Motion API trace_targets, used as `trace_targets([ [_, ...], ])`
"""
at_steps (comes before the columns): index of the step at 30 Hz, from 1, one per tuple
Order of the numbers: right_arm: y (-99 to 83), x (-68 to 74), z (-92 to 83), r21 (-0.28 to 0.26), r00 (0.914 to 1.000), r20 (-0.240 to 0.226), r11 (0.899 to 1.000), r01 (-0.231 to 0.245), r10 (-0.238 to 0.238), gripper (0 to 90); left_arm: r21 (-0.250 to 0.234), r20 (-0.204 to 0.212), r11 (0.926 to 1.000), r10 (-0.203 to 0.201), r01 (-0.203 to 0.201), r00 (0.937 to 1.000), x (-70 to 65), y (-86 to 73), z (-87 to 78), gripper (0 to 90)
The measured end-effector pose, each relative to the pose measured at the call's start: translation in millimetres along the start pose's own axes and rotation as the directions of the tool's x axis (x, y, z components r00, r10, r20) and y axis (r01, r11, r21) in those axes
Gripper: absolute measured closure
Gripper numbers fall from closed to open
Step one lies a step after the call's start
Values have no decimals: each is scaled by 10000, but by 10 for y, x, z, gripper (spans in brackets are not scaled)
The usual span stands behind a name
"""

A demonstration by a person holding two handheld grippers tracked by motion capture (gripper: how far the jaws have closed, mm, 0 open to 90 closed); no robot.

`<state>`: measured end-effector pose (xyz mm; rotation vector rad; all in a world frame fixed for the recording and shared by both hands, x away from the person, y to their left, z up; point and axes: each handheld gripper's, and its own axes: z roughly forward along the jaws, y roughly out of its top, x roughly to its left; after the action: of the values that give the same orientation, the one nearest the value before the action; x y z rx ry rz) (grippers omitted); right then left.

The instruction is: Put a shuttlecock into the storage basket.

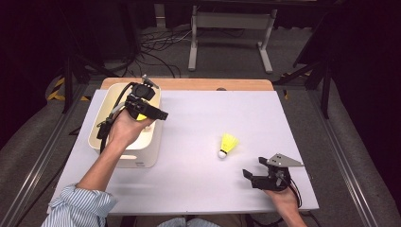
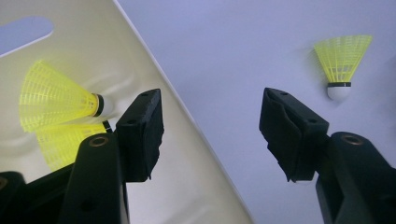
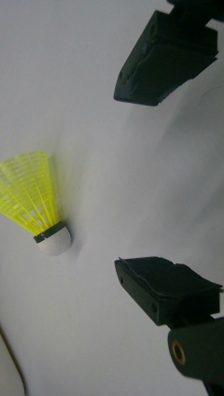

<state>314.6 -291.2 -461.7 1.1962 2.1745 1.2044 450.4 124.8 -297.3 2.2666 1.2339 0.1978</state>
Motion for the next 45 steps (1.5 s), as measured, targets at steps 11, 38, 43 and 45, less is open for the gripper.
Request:
trace_targets([
  [11,6,30,0,36,9998,67,9998,212,-212,161,97,173,9992,380,-382,9991,-166,76,54,402],
  [38,33,66,50,190,9997,22,9995,259,-259,162,193,417,9942,1048,-1057,9936,-438,24,244,388],
  [43,60,88,55,227,9993,-49,9991,359,-358,169,219,494,9935,1109,-1121,9926,-473,0,287,387],
  [45,74,105,59,257,9990,-93,9987,435,-433,174,233,533,9932,1128,-1142,9922,-487,-2,312,386],
])
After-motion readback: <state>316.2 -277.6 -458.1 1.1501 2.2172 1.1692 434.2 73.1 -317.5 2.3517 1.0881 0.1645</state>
